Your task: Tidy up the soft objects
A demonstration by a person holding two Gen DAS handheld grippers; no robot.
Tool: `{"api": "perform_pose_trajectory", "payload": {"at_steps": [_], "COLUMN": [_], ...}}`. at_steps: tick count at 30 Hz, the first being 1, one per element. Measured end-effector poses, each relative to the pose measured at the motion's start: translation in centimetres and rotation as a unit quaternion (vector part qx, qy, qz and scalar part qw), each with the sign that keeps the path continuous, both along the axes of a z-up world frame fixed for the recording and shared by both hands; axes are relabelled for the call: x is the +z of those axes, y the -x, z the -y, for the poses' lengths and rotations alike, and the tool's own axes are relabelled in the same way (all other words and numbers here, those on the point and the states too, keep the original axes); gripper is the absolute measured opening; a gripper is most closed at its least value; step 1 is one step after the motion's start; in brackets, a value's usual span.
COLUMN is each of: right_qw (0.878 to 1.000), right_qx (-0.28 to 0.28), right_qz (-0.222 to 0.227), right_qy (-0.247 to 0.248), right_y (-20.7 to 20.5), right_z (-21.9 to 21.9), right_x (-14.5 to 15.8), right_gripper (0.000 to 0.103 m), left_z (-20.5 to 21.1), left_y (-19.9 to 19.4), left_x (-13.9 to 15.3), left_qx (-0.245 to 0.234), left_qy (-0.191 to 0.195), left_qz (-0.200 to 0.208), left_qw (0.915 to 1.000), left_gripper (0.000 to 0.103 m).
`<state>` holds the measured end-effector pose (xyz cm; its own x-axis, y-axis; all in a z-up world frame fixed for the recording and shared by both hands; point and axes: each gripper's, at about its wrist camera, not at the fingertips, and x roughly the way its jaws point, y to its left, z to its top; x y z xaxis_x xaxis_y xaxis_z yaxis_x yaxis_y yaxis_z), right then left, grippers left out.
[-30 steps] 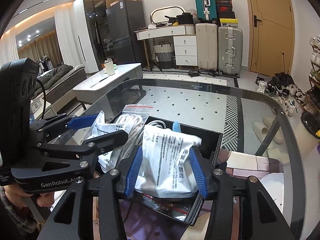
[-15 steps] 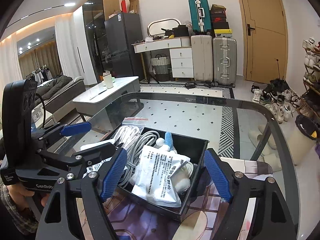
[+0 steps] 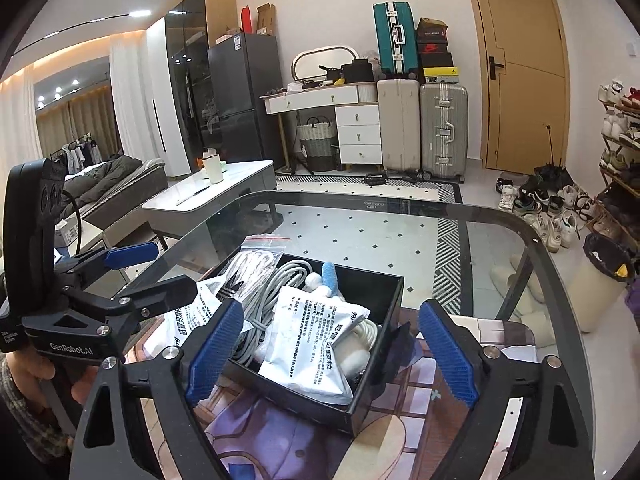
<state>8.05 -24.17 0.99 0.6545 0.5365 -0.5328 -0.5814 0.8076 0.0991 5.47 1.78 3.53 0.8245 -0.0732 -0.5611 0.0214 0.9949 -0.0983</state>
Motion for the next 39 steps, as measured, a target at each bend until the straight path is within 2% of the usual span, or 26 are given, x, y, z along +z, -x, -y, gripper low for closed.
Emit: {"api": "perform_pose_trajectory", "payload": {"at_steps": [10, 17, 24, 30, 36, 39], "right_qw": [0.999, 0.997, 0.997, 0.996, 0.996, 0.995], "right_qx": [-0.026, -0.043, -0.038, -0.038, -0.037, -0.036], "right_qz": [0.038, 0.049, 0.069, 0.081, 0.084, 0.089], "right_qy": [-0.02, -0.033, -0.018, -0.006, -0.018, -0.023], "right_y": [0.6, 1.0, 1.5, 2.1, 2.5, 2.7], "right_z": [1.5, 2.4, 2.0, 1.7, 1.8, 1.9], "right_x": [-0.5, -1.4, -1.9, -2.5, -3.4, -3.6], "right_gripper": [0.101, 0.102, 0.102, 0.102, 0.102, 0.102], "left_z": [-0.4, -0.5, 0.0, 0.1, -0.2, 0.0], "left_y": [1.3, 2.1, 3.3, 3.8, 4.5, 4.7], "left_x": [0.1, -0.1, -0.5, -1.4, -2.2, -2.5], "left_qx": [0.004, 0.005, 0.005, 0.008, 0.021, 0.022], "left_qy": [-0.005, 0.003, -0.006, -0.004, 0.007, -0.001], "left_qz": [0.031, 0.047, 0.073, 0.073, 0.085, 0.092], "left_qw": [0.9995, 0.9989, 0.9973, 0.9973, 0.9961, 0.9955], "left_gripper": [0.103, 0.103, 0.103, 0.103, 0.103, 0.103]}}
